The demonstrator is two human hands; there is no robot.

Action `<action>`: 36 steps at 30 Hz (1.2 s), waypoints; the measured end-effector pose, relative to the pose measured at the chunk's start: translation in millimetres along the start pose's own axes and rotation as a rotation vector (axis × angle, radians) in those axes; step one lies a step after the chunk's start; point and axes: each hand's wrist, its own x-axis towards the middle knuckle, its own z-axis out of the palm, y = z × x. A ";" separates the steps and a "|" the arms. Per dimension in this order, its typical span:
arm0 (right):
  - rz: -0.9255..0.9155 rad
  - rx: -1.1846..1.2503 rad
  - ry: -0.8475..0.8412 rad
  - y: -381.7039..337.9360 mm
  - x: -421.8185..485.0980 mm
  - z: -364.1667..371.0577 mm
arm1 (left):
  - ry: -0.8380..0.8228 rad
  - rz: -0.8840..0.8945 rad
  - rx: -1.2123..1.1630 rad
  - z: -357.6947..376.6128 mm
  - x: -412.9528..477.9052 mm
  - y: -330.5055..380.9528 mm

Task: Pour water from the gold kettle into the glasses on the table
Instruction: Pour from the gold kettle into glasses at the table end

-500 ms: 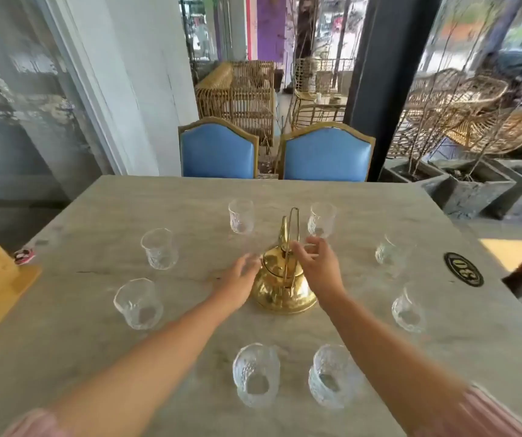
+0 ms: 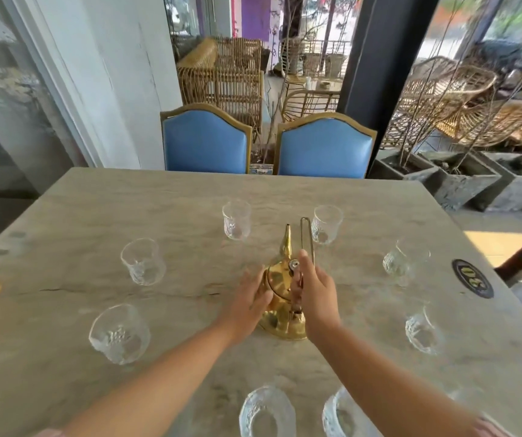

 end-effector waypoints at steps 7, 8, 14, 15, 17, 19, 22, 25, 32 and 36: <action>-0.138 -0.068 0.005 2.3 8.9 -13.7 | -0.079 0.119 0.345 -1.9 2.5 6.8; -0.149 -0.067 -0.008 -0.5 10.6 -16.7 | -0.088 0.138 0.392 -1.6 4.4 6.1; -0.152 -0.087 -0.078 -22.0 22.3 -23.0 | -0.099 0.197 0.396 -0.5 10.5 2.4; -0.153 -0.097 -0.087 -26.0 24.3 -22.3 | -0.087 0.207 0.357 -2.3 11.5 3.8; -0.161 -0.108 -0.102 -35.6 27.5 -19.3 | -0.059 0.237 0.279 -8.4 12.1 9.6; -0.179 -0.119 -0.130 -46.9 30.2 -13.8 | -0.074 0.251 0.218 -16.9 12.0 15.7; -0.213 -0.174 -0.188 -66.0 34.1 -1.9 | -0.108 0.297 0.251 -30.7 13.9 18.0; -0.229 -0.207 -0.229 -83.3 39.6 10.8 | -0.086 0.335 0.272 -41.4 18.6 15.8; -0.196 -0.281 -0.257 -112.0 61.0 38.2 | -0.058 0.309 0.070 -56.5 31.0 16.0; -0.184 -0.348 -0.283 -122.2 72.0 52.3 | -0.051 0.283 0.015 -63.8 35.7 17.2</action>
